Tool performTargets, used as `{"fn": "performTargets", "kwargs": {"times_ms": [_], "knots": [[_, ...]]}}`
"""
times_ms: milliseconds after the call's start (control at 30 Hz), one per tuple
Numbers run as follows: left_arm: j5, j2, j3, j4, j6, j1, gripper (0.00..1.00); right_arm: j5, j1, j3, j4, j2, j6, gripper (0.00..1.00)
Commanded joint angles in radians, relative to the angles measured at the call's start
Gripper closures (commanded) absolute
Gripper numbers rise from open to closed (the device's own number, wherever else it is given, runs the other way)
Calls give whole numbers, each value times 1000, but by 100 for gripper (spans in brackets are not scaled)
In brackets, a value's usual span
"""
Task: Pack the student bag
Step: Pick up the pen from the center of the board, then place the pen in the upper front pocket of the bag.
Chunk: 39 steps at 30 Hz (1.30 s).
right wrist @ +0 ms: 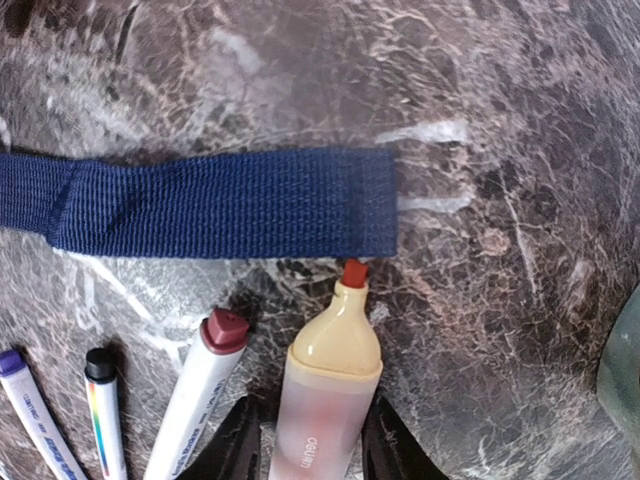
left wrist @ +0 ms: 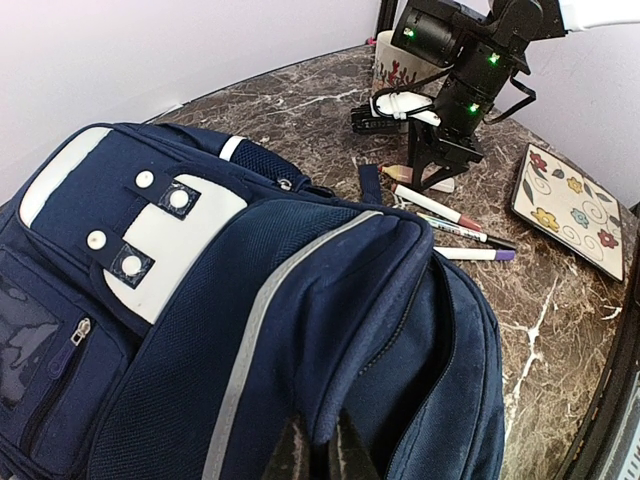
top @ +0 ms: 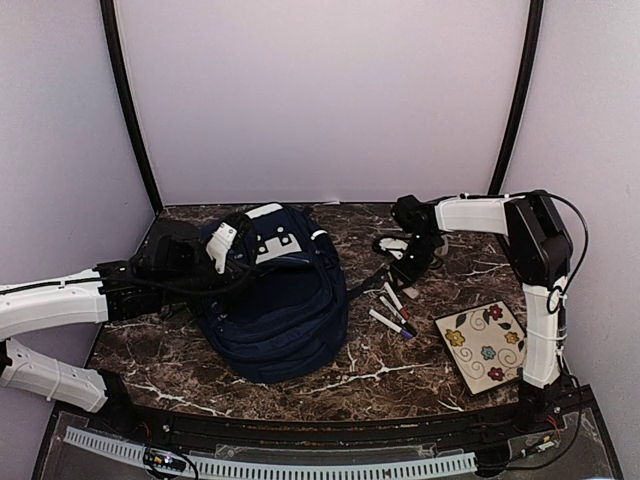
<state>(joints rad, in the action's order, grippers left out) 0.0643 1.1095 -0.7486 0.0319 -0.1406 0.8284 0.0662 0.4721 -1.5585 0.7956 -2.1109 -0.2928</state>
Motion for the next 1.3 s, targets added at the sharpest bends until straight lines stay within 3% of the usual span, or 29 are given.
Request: {"fn": "performTargets", "kwargs": {"times_ms": [0,267,467,800,1067,1267], "knots": [[-4,-9,2,-65,-11,-5,100,-23,-3,1,31,-14,8,69],[-4,0,-1,-66,-1,-5,100,-51,-3,-2,51,57,29,81],[3,5,-1,-74,7,-5,100,86,24,-22,73,206,-23,84],[-33,62,-42,-95,1,-13,100,220,310,31,-27,456,-215,89],[-66,62,-52,-122,-35,-20,100,10,557,66,-121,429,-348,89],[-76,41,-64,-111,-40,-20,100,-171,653,29,-238,356,-404,90]]}}
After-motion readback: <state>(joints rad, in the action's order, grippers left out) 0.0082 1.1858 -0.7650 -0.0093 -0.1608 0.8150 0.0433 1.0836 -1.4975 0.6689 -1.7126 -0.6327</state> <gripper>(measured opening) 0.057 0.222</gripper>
